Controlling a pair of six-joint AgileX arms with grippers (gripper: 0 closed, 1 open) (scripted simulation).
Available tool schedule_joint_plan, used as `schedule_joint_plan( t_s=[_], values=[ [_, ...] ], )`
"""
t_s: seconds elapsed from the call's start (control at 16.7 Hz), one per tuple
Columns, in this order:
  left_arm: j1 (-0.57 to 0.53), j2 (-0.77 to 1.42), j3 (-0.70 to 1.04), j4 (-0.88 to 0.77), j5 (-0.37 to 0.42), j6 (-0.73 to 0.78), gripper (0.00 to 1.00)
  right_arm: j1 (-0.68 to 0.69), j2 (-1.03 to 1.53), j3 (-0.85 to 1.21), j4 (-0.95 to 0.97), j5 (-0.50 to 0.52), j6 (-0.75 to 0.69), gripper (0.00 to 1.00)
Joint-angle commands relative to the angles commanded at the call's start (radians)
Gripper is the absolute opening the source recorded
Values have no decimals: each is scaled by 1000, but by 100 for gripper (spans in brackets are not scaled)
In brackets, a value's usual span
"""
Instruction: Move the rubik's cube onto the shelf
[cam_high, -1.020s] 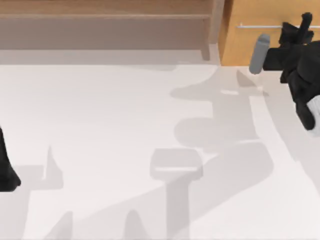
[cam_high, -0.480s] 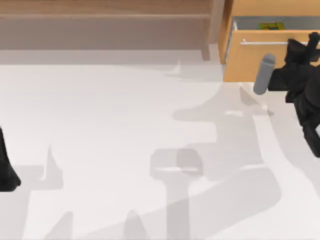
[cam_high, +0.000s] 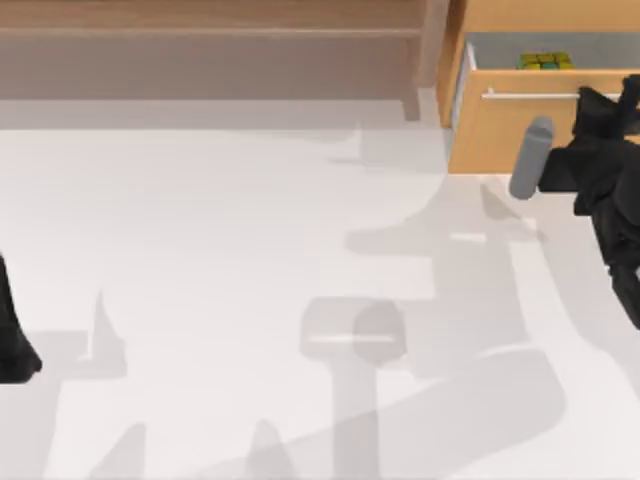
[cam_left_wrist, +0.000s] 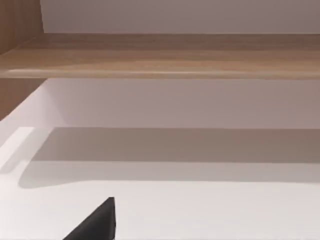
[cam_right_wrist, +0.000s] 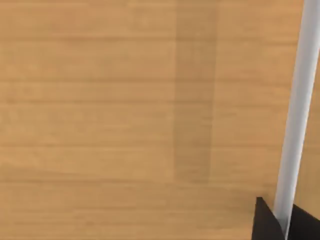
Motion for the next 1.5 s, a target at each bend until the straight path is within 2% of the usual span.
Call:
schedule_joint_plan(
  t_s=[0.42, 0.84, 1.26, 1.5],
  values=[
    [0, 0, 0, 0, 0, 0, 100, 41, -87, -233, 138, 45, 4, 0],
    [0, 0, 0, 0, 0, 0, 100, 51, -96, -259, 161, 50, 0, 0],
    [0, 0, 0, 0, 0, 0, 100, 113, -153, -476, 312, 115, 4, 0],
    [0, 0, 0, 0, 0, 0, 100, 117, -157, -488, 323, 120, 4, 0]
  ],
)
